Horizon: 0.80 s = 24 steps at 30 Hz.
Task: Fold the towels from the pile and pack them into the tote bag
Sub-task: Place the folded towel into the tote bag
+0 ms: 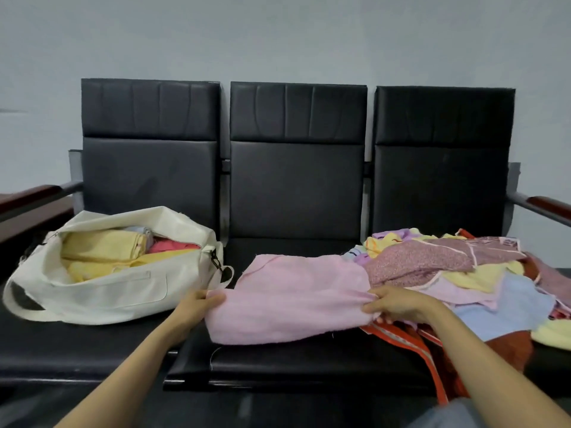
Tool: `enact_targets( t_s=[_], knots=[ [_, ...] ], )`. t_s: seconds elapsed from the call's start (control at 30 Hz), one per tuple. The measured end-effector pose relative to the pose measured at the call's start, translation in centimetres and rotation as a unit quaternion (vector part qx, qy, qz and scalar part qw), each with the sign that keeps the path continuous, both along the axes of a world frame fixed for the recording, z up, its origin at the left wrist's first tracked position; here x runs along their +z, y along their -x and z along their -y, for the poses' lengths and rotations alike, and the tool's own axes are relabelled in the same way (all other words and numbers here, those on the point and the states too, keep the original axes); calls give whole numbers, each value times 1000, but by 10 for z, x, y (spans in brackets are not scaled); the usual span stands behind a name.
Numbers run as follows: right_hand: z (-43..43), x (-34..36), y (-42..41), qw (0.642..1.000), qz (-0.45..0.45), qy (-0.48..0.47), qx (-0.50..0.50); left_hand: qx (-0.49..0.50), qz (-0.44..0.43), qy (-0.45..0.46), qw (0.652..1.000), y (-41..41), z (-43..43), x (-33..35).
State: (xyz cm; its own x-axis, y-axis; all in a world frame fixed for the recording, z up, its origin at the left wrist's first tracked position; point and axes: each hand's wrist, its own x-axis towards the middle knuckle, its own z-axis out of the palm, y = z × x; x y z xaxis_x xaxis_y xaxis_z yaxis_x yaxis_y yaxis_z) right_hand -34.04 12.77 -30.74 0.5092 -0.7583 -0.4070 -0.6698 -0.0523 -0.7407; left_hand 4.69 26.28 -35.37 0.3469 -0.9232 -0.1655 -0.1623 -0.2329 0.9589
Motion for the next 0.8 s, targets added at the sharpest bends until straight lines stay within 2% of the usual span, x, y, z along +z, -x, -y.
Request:
enact_targets(
  t_s=[0.1, 0.2, 0.27, 0.37, 0.5, 0.6, 0.7, 0.8],
  knots=[
    [2, -18, -8, 999, 5, 27, -38, -10, 18, -32, 999, -1, 7, -11],
    [6, -31, -15, 990, 29, 124, -61, -1, 90, -24, 996, 1, 14, -20],
    [8, -31, -19, 982, 10, 181, -53, 18, 112, -12, 993, 8, 20, -18],
    [14, -24, -23, 977, -6, 197, -83, 55, 106, 21, 993, 16, 32, -5],
    [29, -6, -27, 959, 47, 221, -170, 72, 106, 42, 991, 9, 60, 4],
    [45, -6, -28, 944, -23, 261, -198, 99, 121, 40, 987, 6, 81, 3],
    [56, -24, -29, 942, -111, 267, -171, 103, 185, 13, 977, 5, 95, -9],
    [64, -37, -33, 927, -158, 292, -175, 71, 268, -47, 960, 2, 100, -23]
  ],
)
